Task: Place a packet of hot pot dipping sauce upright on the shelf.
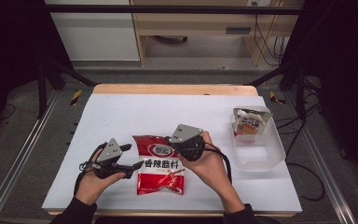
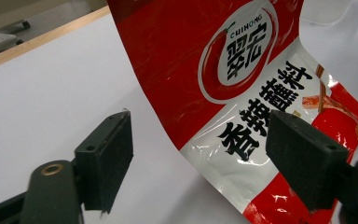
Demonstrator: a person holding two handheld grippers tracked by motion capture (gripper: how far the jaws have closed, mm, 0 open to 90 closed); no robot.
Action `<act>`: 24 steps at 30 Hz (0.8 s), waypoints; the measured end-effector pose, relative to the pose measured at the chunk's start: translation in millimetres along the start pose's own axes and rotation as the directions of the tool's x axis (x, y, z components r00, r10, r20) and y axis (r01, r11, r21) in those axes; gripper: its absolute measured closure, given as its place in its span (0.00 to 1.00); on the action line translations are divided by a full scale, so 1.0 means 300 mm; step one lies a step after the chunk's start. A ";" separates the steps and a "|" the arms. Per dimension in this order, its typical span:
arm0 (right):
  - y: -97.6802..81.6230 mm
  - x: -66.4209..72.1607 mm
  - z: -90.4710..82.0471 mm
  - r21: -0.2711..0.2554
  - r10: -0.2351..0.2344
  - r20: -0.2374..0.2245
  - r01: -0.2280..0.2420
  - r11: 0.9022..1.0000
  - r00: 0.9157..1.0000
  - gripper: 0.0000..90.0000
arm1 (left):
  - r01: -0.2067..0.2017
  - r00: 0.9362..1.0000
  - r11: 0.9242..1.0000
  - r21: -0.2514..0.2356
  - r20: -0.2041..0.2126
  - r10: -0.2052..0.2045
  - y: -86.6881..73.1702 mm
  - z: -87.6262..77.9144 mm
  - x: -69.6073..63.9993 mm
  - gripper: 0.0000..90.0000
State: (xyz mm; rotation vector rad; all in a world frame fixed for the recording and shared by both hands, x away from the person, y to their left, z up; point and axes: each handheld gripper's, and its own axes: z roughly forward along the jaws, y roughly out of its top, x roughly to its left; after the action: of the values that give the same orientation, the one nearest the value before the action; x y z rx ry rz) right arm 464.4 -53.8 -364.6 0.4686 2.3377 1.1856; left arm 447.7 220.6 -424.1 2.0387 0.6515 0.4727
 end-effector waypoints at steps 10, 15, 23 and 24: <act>0.039 0.014 -0.039 -0.055 -0.004 -0.019 0.003 0.999 1.000 1.00 | 0.006 1.000 0.999 -0.041 -0.006 -0.006 0.032 -0.001 0.018 0.36; 0.064 0.026 -0.060 -0.074 -0.016 -0.033 0.013 0.997 0.999 1.00 | 0.000 1.000 0.997 -0.077 0.010 0.001 0.064 -0.018 0.036 0.48; 0.065 0.026 -0.062 -0.054 -0.018 -0.044 0.016 0.998 0.999 1.00 | -0.005 0.997 0.995 -0.098 0.079 0.013 0.089 -0.035 0.039 0.77; 0.062 0.022 -0.064 -0.050 -0.017 -0.041 0.014 0.999 0.999 1.00 | 0.002 0.995 0.995 -0.102 0.097 0.008 0.090 -0.037 0.039 0.83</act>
State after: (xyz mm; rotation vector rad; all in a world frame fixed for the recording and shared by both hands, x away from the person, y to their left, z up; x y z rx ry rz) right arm 450.0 -52.6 -341.2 0.4116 2.3362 1.2547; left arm 457.6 223.2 -394.5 1.9539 0.5547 0.3980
